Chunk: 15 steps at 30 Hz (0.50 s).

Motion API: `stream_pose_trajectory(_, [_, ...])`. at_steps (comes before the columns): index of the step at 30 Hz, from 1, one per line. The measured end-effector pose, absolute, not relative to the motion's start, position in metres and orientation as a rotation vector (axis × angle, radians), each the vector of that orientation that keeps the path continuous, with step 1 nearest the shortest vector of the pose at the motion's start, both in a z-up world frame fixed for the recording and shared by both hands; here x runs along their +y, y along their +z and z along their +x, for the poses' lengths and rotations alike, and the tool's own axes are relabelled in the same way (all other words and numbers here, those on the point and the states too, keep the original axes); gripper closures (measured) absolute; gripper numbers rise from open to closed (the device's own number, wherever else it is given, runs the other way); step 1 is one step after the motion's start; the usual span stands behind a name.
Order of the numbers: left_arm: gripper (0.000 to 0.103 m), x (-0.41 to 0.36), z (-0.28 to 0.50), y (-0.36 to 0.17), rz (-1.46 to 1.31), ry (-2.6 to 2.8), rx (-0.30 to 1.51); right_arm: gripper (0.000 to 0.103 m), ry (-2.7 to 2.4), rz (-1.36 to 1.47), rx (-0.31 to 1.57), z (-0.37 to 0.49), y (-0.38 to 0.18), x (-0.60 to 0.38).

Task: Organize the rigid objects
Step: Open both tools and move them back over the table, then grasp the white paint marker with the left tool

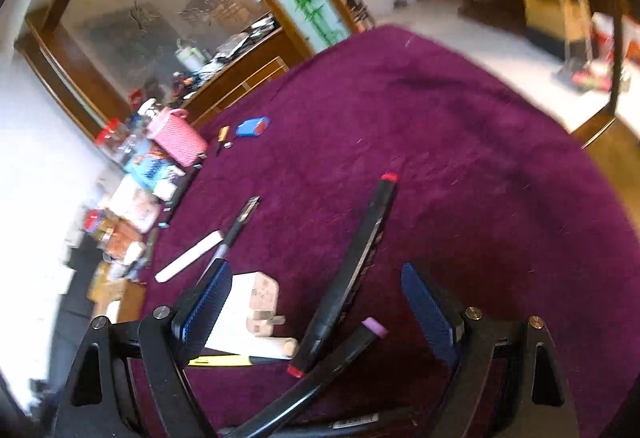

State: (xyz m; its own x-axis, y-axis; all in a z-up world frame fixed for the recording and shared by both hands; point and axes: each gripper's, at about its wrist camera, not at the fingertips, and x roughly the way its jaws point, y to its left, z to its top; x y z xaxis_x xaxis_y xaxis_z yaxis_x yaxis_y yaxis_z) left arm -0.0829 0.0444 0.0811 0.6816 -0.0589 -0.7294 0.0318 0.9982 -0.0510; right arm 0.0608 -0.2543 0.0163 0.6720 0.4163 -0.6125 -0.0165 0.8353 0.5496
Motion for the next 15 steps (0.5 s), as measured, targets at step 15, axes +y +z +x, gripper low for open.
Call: stream_pose_trajectory(15, [0.008,0.043,-0.071,0.059,-0.12,-0.125,0.87,0.01,0.919,0.552,0.953,0.045,0.014,-0.171])
